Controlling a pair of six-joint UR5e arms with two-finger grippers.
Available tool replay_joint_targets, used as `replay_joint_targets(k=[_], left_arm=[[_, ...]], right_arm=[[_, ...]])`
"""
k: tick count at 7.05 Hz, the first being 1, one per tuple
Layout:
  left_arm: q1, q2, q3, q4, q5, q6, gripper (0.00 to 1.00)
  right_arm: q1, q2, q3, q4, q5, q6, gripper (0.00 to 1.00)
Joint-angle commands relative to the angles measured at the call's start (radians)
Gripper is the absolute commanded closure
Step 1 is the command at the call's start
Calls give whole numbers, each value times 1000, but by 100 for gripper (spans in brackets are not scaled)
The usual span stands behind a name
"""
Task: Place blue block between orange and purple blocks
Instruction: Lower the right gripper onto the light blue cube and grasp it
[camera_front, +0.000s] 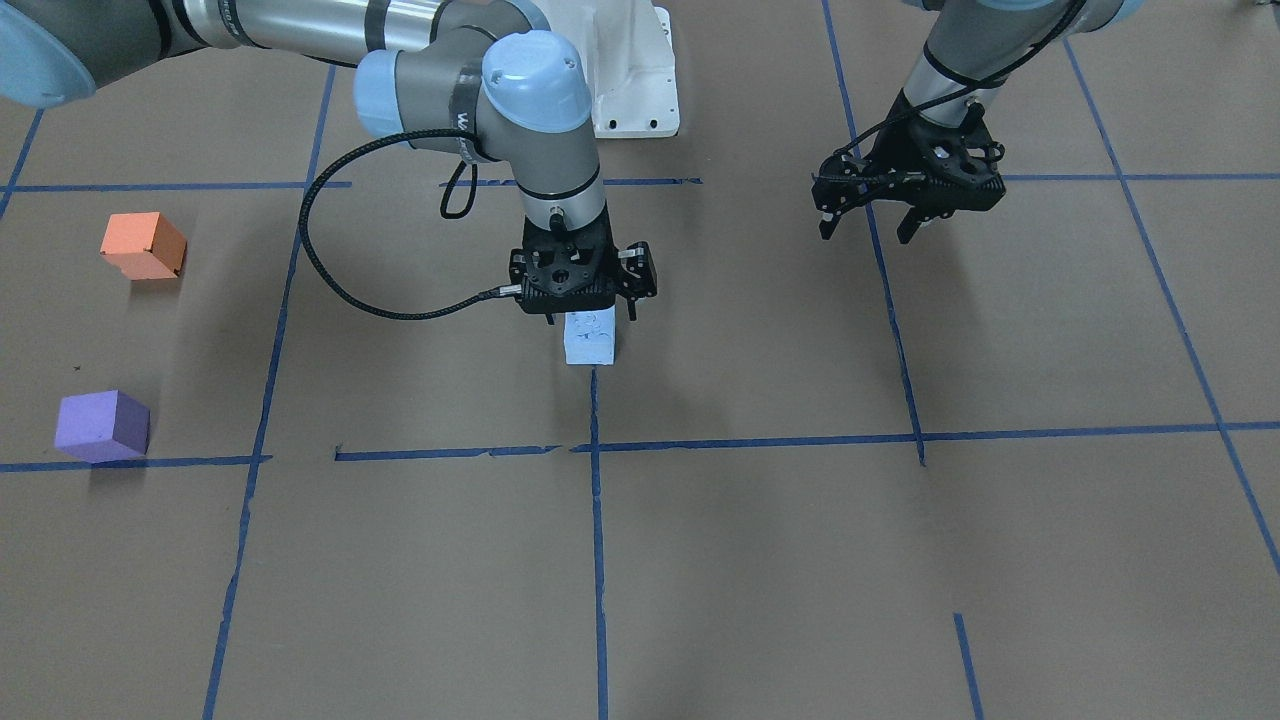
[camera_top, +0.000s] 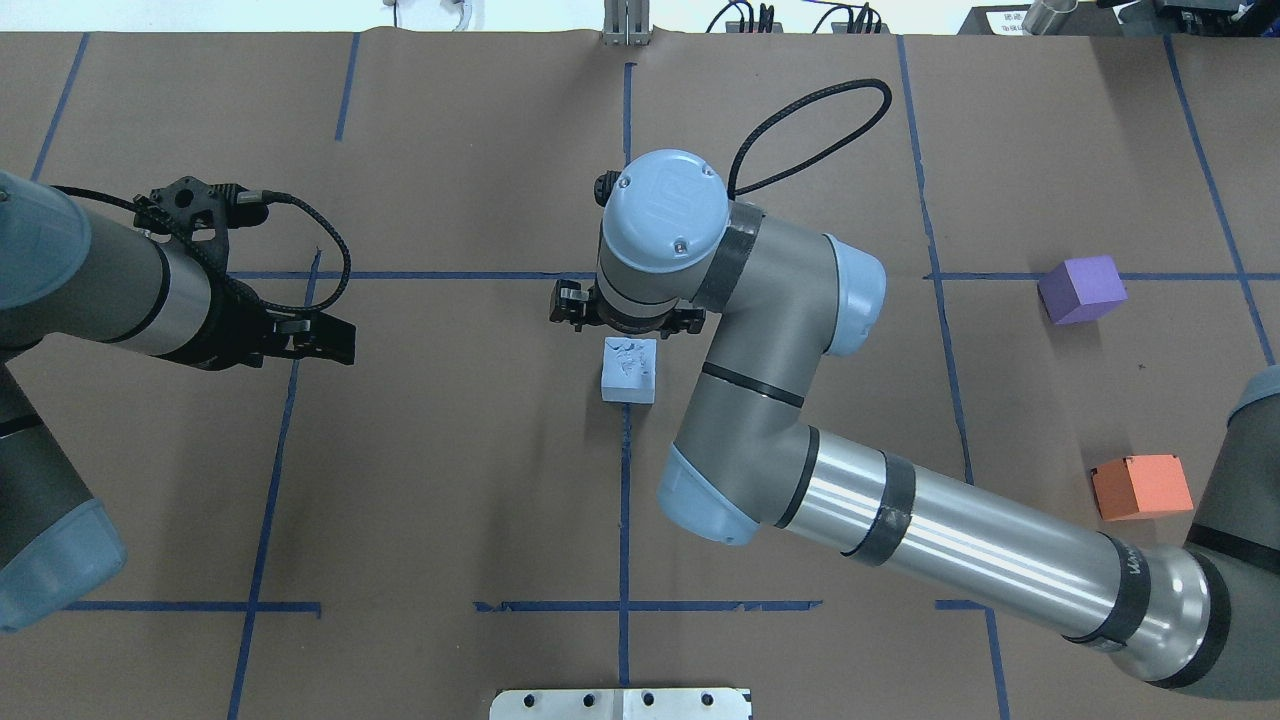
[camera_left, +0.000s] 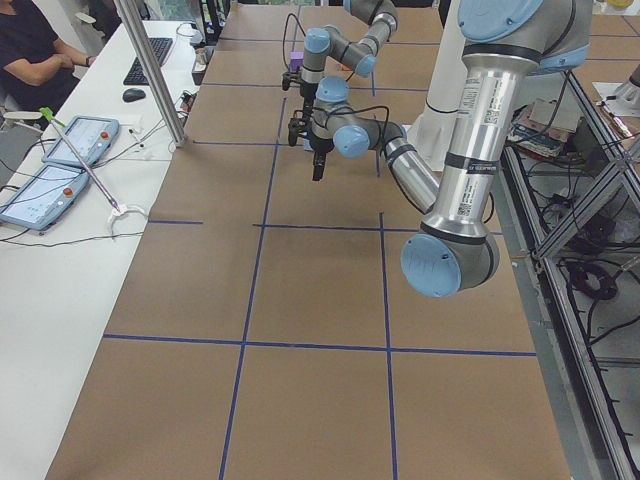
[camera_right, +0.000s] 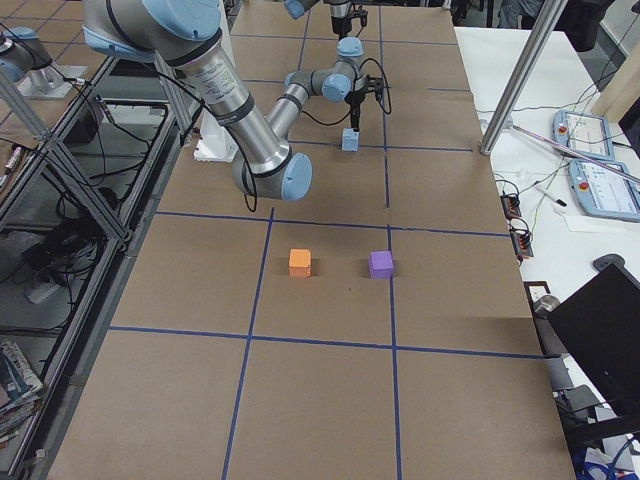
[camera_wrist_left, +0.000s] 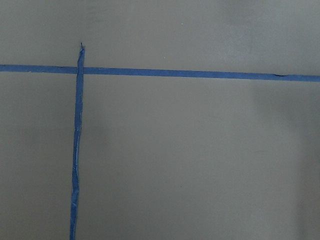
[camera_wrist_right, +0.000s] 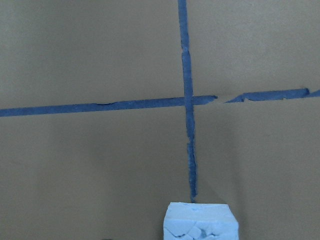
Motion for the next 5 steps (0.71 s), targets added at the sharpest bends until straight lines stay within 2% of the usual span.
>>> replay_joint_targets(k=[1,5], left_arm=[[0,2,-1,0,3,-1,0],[0,0,-1,0,0,-3,0]], right_arm=[[-26,15,-64,1,-22,16,1],[-46,4,-68,-54,-19,-36,1]])
